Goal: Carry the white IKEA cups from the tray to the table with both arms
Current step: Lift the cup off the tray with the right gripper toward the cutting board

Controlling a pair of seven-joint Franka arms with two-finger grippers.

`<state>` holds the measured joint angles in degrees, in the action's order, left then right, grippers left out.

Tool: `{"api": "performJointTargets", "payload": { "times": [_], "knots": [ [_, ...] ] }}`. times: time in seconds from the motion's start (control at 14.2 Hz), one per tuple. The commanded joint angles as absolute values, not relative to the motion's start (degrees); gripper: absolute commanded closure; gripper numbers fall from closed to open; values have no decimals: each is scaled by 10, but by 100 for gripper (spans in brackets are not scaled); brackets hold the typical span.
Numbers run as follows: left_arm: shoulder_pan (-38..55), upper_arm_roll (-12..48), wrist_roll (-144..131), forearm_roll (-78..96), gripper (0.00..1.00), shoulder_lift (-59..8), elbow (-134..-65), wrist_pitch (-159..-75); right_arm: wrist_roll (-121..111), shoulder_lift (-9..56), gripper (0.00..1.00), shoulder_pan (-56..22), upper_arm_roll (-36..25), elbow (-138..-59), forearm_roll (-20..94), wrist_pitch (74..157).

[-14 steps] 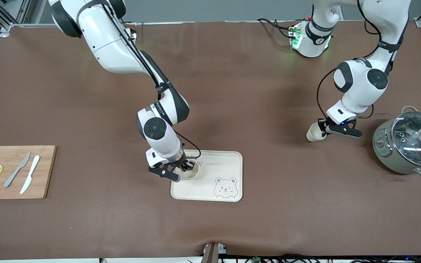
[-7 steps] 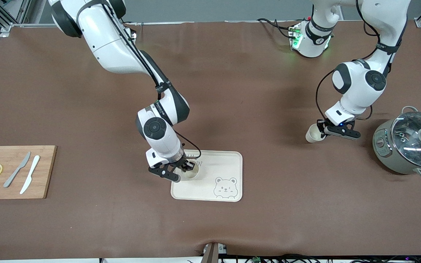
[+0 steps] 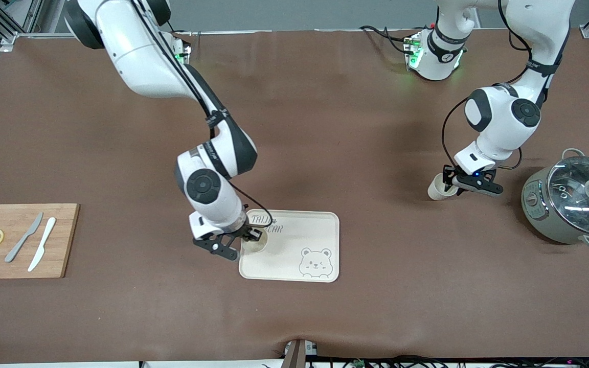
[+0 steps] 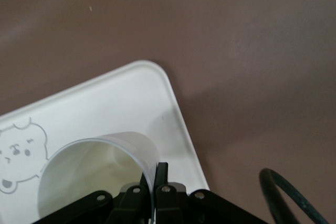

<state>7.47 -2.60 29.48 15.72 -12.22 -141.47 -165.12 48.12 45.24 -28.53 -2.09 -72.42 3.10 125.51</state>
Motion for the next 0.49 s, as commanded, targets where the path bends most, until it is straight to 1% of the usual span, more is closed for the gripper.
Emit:
{"api": "performJointTargets", "payload": {
  "times": [0.0, 0.14, 0.21, 0.28, 0.42],
  "knots": [
    [66, -20, 318, 173, 0, -128, -1410, -1660, 415, 411, 99, -243, -11, -732, 39, 1197],
    [66, -20, 318, 174, 0, -127, -1410, -1661, 357, 385, 99, -210, -10, -733, 45, 1158],
    [66, -21, 318, 175, 0, -127, -1410, -1661, 332, 375, 96, -197, -11, -736, 51, 1133],
    [65, -20, 317, 175, 0, -127, -1411, -1661, 315, 364, 96, -188, -11, -743, 52, 1119],
    [64, -20, 316, 175, 0, -124, -1409, -1661, 285, 333, 96, -170, -11, -783, 52, 1118]
  ]
}}
